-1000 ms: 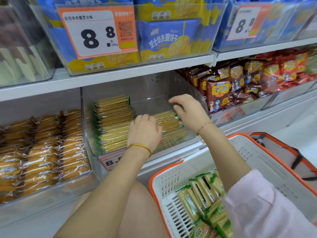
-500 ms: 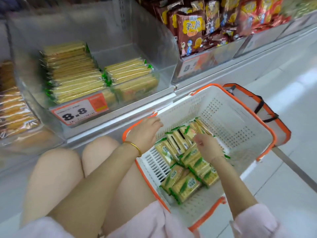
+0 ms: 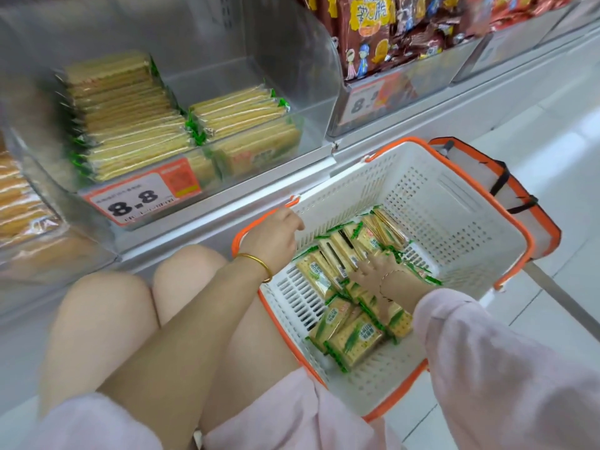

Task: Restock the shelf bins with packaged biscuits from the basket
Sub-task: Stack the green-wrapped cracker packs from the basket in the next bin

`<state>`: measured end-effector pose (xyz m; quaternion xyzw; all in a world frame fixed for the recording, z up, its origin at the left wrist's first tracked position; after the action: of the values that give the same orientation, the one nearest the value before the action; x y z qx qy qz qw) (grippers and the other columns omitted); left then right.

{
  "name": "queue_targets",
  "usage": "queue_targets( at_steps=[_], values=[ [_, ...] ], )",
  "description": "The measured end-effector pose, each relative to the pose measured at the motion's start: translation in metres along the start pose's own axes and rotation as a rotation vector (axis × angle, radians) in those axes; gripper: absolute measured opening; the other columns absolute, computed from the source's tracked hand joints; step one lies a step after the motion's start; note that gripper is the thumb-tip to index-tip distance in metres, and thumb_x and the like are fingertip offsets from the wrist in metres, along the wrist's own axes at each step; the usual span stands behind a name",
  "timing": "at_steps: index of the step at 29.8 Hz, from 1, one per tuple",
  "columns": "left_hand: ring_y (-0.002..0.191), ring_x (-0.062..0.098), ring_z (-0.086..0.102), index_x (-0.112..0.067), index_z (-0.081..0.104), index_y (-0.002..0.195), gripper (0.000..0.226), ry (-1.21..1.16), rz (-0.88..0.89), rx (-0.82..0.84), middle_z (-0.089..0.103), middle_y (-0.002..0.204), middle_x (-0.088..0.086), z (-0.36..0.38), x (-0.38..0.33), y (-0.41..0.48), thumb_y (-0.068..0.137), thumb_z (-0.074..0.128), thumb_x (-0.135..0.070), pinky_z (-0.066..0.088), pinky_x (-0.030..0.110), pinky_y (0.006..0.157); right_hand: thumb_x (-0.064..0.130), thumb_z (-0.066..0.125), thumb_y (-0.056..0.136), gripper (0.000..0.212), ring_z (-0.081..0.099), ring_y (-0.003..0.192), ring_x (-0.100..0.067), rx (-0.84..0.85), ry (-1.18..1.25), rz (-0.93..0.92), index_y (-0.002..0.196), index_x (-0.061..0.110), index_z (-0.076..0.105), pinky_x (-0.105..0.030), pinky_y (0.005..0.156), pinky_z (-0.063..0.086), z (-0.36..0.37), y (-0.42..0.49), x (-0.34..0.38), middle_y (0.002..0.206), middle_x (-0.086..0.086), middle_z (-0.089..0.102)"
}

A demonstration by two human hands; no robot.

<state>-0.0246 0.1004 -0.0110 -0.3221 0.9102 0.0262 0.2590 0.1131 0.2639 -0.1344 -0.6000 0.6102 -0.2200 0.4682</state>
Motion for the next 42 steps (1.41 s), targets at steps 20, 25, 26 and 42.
queue_targets(
  at_steps=[20,25,26,42],
  values=[
    [0.095,0.024,0.061,-0.009,0.048,0.126,0.051,-0.963,-0.642,0.435,0.055,0.113,0.009,0.033,0.000,-0.014,0.095,0.041,-0.050,0.051,0.035,0.084,0.058,0.064,0.054,0.077,0.056,0.104,-0.026,-1.112,0.160,-0.286,0.121,0.021,0.054,-0.047,0.097,0.040,-0.099,-0.111,0.056,0.115,-0.001,0.060],
    [0.089,0.013,0.060,-0.017,0.060,0.110,0.036,-1.290,-0.542,0.670,0.066,0.094,-0.001,0.036,-0.012,-0.020,0.097,0.040,-0.044,0.049,0.027,0.075,0.048,0.073,0.051,0.080,0.052,0.108,-0.033,-1.417,0.155,-0.403,0.121,0.019,0.047,-0.052,0.106,0.030,-0.119,-0.135,0.062,0.121,-0.011,0.045],
    [0.089,0.013,0.061,-0.018,0.060,0.113,0.033,-1.304,-0.525,0.667,0.067,0.095,-0.001,0.035,-0.011,-0.020,0.098,0.040,-0.040,0.051,0.027,0.073,0.046,0.073,0.052,0.080,0.053,0.108,-0.034,-1.426,0.166,-0.417,0.121,0.018,0.046,-0.052,0.107,0.029,-0.120,-0.134,0.061,0.118,-0.011,0.045],
    [0.091,0.025,0.064,-0.005,0.051,0.121,0.028,-1.587,-0.565,0.352,0.065,0.105,0.015,0.025,0.004,-0.001,0.100,0.039,-0.018,0.051,0.042,0.086,0.049,0.078,0.059,0.081,0.058,0.074,-0.005,-1.267,1.400,0.180,0.125,0.018,0.042,-0.030,0.068,0.055,-0.098,-0.136,-0.014,0.088,0.017,0.052]
  ],
)
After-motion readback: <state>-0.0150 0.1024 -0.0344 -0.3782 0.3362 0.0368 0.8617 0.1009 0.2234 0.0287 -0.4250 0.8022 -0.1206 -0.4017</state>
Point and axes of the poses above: each hand's wrist, its own y-axis towards the middle knuckle, its own z-axis out of the palm, x = y × z, the point moved 6 cm from there along y, towards the middle knuckle
